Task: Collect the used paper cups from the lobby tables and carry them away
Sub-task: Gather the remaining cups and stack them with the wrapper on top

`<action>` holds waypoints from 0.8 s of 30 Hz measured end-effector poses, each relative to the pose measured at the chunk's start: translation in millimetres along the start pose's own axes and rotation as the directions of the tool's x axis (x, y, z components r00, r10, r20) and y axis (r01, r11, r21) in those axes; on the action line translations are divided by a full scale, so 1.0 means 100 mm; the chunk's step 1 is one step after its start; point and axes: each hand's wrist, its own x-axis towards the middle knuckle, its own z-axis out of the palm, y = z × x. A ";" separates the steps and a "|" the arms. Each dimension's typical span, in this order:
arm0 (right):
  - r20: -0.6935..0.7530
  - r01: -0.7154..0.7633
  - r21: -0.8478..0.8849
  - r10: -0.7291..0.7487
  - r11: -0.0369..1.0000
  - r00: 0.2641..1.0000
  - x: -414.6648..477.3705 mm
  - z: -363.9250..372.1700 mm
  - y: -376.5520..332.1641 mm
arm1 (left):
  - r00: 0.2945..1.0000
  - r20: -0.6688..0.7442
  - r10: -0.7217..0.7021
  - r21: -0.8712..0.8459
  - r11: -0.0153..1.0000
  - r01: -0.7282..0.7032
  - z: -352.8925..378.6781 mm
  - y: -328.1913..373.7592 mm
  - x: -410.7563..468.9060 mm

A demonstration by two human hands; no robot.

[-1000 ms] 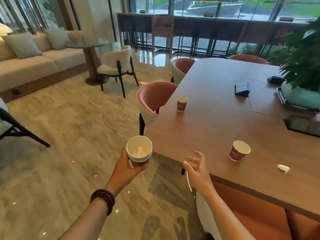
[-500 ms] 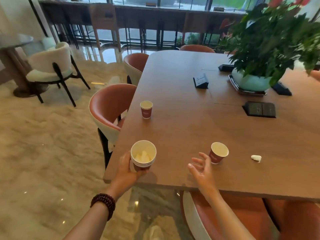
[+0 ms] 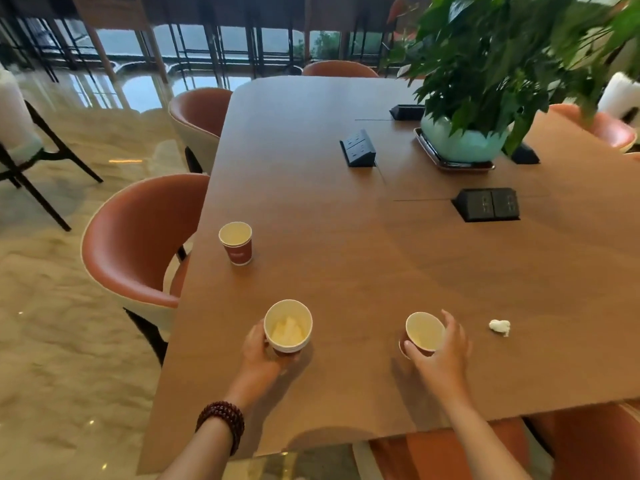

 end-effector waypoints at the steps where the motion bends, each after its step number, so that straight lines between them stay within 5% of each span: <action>1: 0.007 -0.029 -0.013 0.030 0.999 1.000 0.04 0.03 0.06 | 1.000 0.009 -0.003 -0.009 1.000 0.003 0.04 -0.02 0.07; 7: 0.093 -0.211 0.069 0.205 0.975 0.974 0.11 0.19 0.27 | 0.987 0.158 -0.028 0.011 1.000 0.026 0.16 -0.10 0.38; 18: 0.029 -0.301 0.104 0.299 0.948 0.954 0.08 0.34 0.33 | 0.962 0.257 -0.087 0.021 0.996 0.084 0.15 -0.10 0.63; 24: -0.005 -0.322 0.142 0.326 0.936 0.945 0.08 0.36 0.26 | 0.935 0.347 -0.074 0.183 0.983 0.010 0.03 -0.05 0.69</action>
